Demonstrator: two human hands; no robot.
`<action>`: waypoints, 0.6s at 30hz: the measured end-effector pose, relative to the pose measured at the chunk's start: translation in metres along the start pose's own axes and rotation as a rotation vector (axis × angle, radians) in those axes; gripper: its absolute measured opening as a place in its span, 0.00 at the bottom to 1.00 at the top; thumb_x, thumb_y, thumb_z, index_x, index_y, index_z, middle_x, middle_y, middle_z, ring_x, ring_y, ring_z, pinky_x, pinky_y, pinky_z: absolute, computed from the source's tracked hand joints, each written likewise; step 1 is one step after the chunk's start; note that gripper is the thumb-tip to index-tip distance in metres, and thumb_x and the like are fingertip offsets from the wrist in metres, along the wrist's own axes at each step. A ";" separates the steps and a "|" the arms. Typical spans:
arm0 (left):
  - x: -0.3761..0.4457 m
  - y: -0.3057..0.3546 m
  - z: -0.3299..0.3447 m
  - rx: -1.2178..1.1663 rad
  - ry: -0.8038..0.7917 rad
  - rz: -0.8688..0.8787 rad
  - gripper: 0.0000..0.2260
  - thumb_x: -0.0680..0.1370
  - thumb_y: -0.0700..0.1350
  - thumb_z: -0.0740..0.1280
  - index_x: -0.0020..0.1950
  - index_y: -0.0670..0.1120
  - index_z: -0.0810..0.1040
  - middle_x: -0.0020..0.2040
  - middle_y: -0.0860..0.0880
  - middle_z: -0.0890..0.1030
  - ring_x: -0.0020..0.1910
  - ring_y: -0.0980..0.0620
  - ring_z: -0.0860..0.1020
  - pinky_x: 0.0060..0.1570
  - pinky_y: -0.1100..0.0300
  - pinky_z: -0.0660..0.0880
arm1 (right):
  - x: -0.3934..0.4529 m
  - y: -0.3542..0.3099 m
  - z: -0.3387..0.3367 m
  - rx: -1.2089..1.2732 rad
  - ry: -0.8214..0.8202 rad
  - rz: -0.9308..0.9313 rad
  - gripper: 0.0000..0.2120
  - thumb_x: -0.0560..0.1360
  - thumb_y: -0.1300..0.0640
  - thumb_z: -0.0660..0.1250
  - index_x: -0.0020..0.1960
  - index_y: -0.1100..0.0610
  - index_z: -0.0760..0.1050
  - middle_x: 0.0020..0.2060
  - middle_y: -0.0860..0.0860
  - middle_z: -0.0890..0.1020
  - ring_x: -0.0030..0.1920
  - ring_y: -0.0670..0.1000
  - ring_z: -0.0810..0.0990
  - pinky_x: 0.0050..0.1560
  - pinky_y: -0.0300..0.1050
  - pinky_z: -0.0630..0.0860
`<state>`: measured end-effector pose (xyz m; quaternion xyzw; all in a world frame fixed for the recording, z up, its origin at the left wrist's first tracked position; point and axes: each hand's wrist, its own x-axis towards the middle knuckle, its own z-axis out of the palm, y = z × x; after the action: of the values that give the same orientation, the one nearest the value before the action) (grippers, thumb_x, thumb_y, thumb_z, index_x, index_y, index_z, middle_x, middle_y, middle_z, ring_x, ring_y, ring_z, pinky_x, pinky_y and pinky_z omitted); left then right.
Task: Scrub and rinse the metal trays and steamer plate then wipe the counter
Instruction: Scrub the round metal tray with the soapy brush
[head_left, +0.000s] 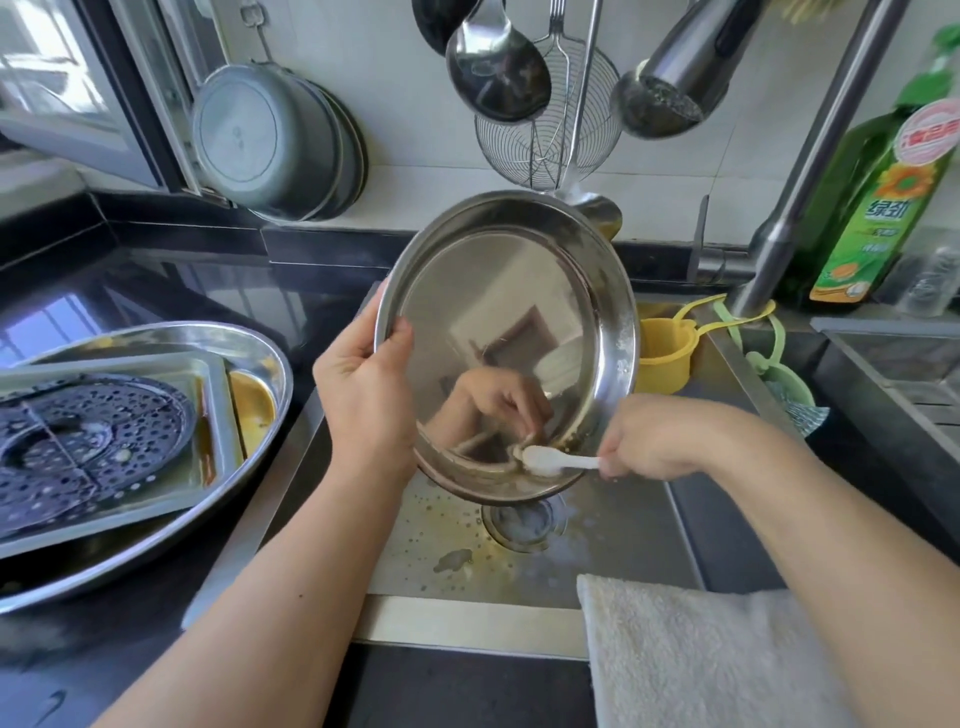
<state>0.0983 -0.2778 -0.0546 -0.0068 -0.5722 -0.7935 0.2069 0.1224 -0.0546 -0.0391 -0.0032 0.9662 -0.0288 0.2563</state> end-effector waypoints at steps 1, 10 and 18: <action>-0.002 0.000 0.001 0.009 -0.013 -0.002 0.17 0.80 0.35 0.66 0.64 0.51 0.86 0.52 0.55 0.86 0.58 0.53 0.80 0.72 0.37 0.71 | 0.000 -0.006 0.002 -0.002 0.029 -0.028 0.07 0.80 0.52 0.66 0.49 0.52 0.82 0.40 0.48 0.78 0.43 0.51 0.76 0.42 0.42 0.74; 0.007 0.003 -0.004 0.005 0.040 -0.067 0.17 0.78 0.39 0.67 0.64 0.50 0.85 0.57 0.52 0.86 0.61 0.51 0.82 0.71 0.46 0.73 | -0.010 0.000 -0.007 -0.023 0.173 0.098 0.10 0.79 0.50 0.67 0.55 0.52 0.83 0.41 0.49 0.81 0.43 0.53 0.81 0.46 0.48 0.80; -0.001 -0.002 0.002 -0.024 0.011 -0.090 0.16 0.78 0.37 0.67 0.62 0.51 0.87 0.57 0.49 0.87 0.63 0.44 0.82 0.71 0.37 0.72 | -0.009 -0.052 0.013 0.297 0.165 -0.205 0.09 0.81 0.49 0.67 0.51 0.50 0.85 0.36 0.43 0.78 0.42 0.49 0.78 0.38 0.41 0.70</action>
<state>0.0983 -0.2753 -0.0558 0.0209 -0.5611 -0.8090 0.1739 0.1358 -0.1069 -0.0431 -0.0616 0.9637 -0.1970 0.1694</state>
